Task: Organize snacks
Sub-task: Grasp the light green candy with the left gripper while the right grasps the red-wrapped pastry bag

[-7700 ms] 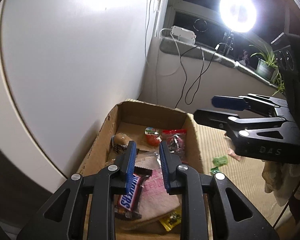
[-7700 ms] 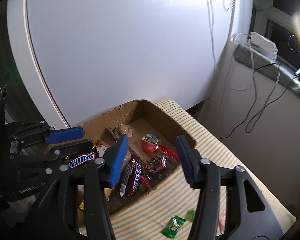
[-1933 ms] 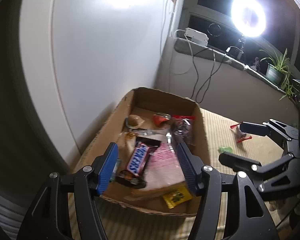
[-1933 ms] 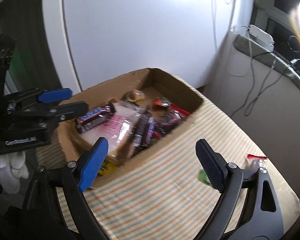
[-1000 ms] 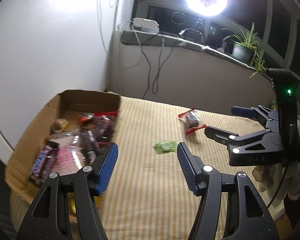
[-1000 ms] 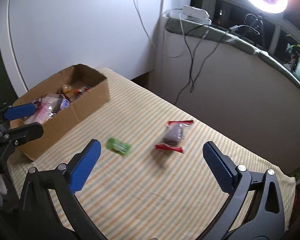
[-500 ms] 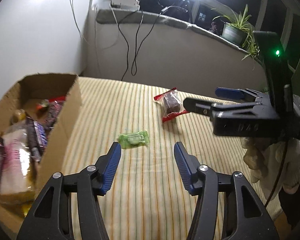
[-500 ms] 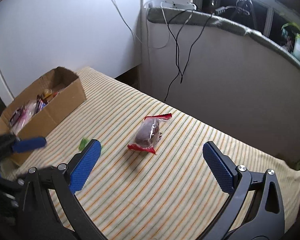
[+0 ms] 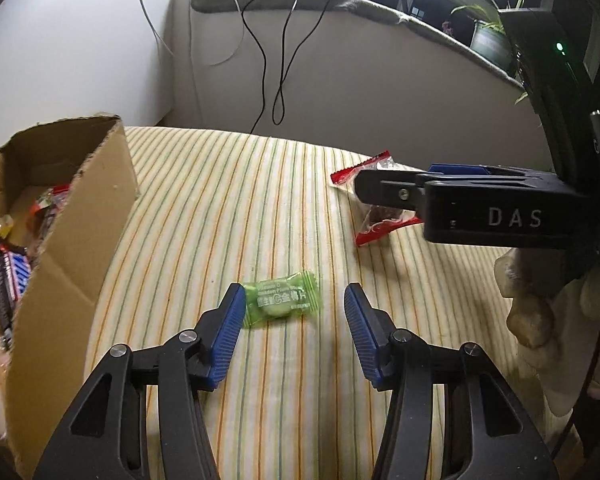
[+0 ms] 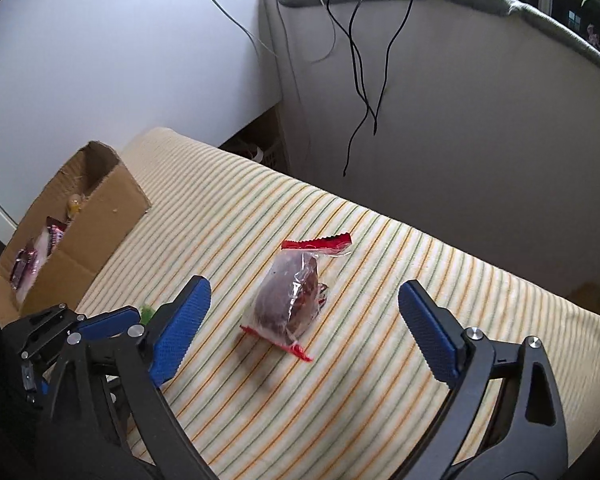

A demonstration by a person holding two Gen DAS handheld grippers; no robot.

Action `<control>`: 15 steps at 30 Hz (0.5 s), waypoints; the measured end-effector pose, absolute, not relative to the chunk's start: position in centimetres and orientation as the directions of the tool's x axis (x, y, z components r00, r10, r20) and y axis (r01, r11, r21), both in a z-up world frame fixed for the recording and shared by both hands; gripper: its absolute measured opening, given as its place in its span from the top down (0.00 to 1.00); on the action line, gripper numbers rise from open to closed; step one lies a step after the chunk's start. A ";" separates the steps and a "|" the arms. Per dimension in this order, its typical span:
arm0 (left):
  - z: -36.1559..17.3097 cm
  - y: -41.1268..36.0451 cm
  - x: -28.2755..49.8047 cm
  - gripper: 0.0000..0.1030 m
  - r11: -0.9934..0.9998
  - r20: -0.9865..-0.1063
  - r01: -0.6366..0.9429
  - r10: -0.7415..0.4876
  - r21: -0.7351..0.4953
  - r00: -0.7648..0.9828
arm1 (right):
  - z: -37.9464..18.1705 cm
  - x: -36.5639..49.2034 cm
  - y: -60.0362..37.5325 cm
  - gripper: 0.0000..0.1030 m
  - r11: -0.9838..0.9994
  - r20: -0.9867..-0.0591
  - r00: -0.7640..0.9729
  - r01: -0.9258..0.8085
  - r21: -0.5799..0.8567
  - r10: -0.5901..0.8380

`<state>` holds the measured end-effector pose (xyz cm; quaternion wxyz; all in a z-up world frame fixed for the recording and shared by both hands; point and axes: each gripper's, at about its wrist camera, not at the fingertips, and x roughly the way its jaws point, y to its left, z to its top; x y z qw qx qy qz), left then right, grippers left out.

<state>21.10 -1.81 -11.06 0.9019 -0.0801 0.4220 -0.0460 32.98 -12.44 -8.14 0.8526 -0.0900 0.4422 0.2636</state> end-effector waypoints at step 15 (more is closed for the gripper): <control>-11.3 -1.8 21.0 0.81 0.986 -0.751 0.011 -0.134 -0.167 0.646 | -10.4 34.1 -11.4 0.52 0.831 -0.840 0.392 -0.543 0.119 0.376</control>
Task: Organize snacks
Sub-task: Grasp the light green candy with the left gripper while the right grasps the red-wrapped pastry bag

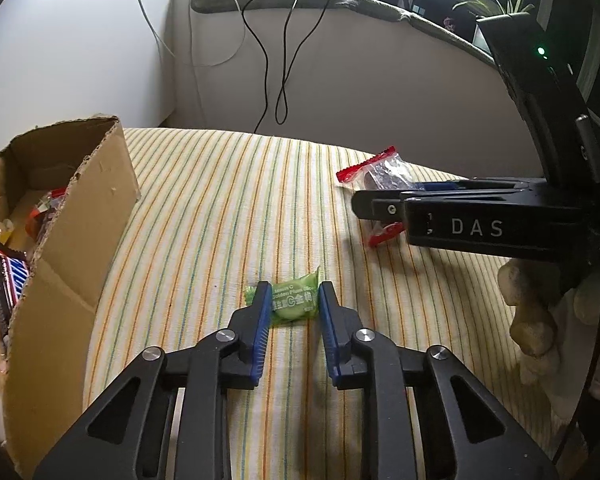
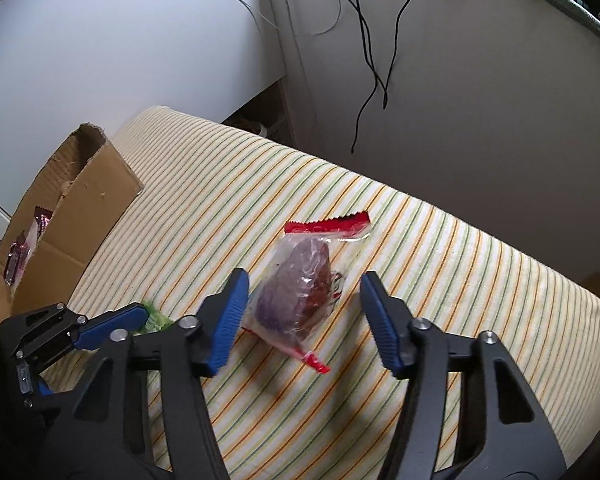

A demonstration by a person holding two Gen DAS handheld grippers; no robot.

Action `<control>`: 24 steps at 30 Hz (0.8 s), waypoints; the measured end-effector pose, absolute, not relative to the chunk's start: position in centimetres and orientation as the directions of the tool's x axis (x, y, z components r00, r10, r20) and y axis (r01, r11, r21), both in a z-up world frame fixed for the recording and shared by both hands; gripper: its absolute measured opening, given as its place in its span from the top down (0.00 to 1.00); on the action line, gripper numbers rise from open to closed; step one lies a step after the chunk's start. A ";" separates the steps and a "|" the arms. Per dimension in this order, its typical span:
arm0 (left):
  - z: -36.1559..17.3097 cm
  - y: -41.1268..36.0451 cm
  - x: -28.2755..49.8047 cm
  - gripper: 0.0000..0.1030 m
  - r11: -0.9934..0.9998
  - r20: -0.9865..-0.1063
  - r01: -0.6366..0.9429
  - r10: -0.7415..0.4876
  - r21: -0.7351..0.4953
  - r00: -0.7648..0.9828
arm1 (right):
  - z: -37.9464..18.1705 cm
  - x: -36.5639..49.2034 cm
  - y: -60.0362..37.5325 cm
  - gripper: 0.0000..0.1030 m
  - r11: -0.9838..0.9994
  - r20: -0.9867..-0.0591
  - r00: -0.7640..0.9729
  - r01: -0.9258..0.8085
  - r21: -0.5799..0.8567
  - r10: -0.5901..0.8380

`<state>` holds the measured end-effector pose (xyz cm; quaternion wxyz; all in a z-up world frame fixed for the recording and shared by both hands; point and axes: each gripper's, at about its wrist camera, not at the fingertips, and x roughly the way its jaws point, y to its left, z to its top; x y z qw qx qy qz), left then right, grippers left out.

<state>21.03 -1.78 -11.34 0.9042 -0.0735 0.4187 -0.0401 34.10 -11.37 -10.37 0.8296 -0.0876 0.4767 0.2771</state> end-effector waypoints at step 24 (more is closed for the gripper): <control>-12.5 -0.8 22.8 0.48 0.991 -0.779 -0.046 -0.067 -0.122 0.623 | -9.7 33.1 -12.3 0.59 0.826 -0.830 0.402 -0.551 0.117 0.386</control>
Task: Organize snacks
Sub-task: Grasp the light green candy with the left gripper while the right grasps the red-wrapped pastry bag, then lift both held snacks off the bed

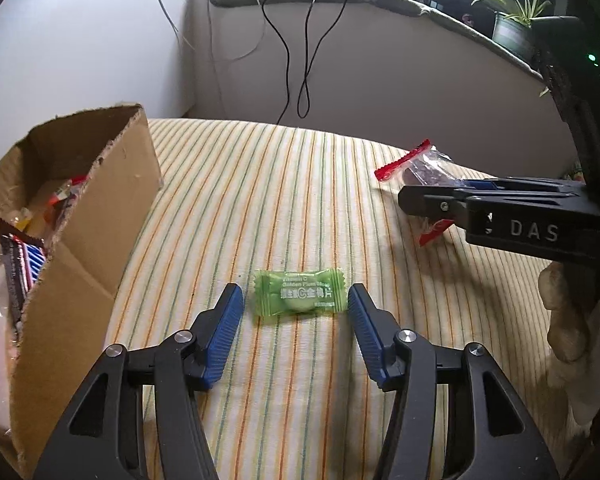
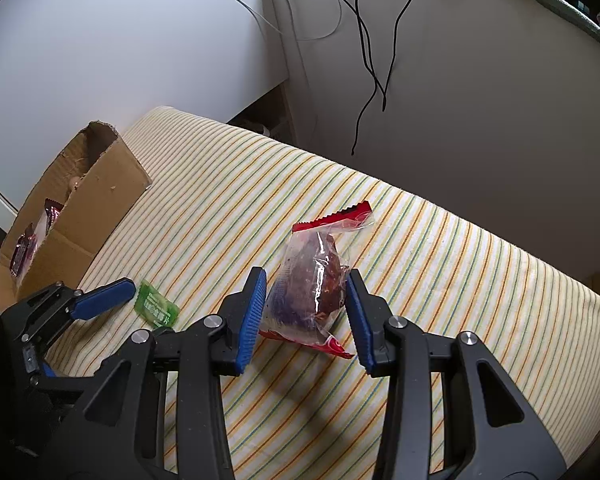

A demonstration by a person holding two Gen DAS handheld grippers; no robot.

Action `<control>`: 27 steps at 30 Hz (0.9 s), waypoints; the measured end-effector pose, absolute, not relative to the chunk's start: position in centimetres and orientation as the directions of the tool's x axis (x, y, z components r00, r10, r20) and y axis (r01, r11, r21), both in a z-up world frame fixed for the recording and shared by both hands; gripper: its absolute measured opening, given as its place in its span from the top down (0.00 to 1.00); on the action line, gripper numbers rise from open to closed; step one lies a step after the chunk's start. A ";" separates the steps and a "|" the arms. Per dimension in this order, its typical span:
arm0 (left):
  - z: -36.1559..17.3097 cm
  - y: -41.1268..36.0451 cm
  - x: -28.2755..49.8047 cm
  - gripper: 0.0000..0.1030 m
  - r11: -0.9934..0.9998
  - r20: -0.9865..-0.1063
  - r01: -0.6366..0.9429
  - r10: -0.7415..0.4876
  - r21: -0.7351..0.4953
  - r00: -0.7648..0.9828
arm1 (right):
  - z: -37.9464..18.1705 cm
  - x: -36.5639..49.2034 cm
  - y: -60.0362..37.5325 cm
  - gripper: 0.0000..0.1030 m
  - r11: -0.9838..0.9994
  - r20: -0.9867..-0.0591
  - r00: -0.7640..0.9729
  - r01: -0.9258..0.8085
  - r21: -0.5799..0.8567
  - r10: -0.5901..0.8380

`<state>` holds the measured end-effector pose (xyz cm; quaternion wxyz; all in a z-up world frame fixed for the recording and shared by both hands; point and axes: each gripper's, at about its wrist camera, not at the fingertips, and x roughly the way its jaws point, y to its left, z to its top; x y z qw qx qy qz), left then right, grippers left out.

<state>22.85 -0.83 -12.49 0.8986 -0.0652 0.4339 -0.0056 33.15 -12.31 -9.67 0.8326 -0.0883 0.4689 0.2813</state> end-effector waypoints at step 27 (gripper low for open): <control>-11.3 -0.8 21.5 0.94 0.987 -0.744 -0.003 -0.121 -0.162 0.657 | -8.3 31.5 -12.4 0.60 0.826 -0.814 0.441 -0.558 0.081 0.378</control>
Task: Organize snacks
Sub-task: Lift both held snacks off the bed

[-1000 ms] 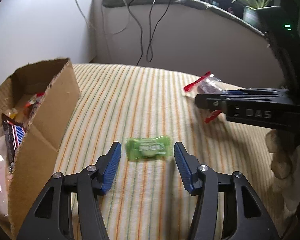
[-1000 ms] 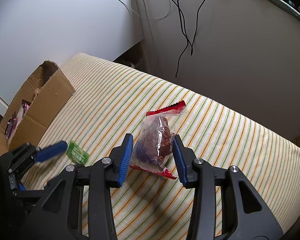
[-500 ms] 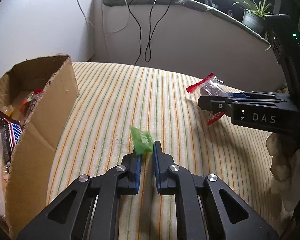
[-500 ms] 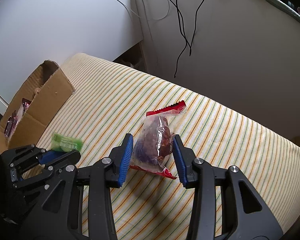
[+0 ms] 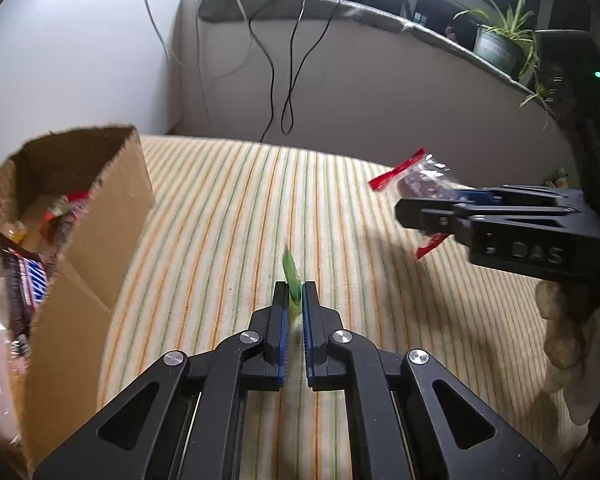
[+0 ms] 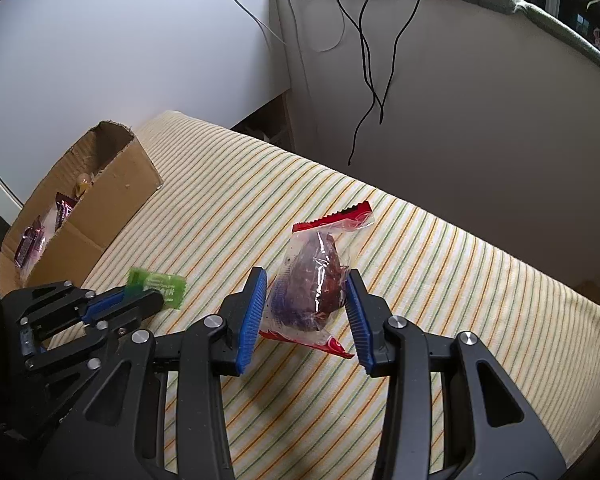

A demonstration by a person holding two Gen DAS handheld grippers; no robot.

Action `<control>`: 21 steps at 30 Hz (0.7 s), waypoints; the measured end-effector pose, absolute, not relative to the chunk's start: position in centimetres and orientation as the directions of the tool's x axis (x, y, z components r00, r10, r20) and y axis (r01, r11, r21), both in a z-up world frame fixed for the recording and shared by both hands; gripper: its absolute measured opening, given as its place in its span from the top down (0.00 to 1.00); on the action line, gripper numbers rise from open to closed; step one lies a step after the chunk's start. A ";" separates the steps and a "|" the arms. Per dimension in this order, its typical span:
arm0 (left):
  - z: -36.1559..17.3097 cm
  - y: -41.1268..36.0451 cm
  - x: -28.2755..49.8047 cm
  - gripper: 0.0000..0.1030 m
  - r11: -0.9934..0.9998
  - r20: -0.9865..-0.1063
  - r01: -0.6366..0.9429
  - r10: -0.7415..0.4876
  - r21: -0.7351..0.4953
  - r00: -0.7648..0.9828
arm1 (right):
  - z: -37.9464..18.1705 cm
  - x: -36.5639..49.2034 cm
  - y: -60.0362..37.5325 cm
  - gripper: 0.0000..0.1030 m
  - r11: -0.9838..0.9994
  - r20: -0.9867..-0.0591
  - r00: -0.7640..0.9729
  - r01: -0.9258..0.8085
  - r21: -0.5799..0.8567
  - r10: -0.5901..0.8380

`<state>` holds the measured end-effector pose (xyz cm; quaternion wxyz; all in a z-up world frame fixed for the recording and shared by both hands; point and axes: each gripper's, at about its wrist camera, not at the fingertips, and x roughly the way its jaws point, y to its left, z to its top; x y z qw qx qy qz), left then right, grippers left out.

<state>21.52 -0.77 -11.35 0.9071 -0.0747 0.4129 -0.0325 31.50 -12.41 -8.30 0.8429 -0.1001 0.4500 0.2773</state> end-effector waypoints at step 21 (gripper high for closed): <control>-10.9 -0.6 21.7 0.96 0.979 -0.723 -0.008 -0.147 -0.206 0.675 | -8.4 31.3 -12.8 0.60 0.831 -0.810 0.442 -0.547 0.096 0.385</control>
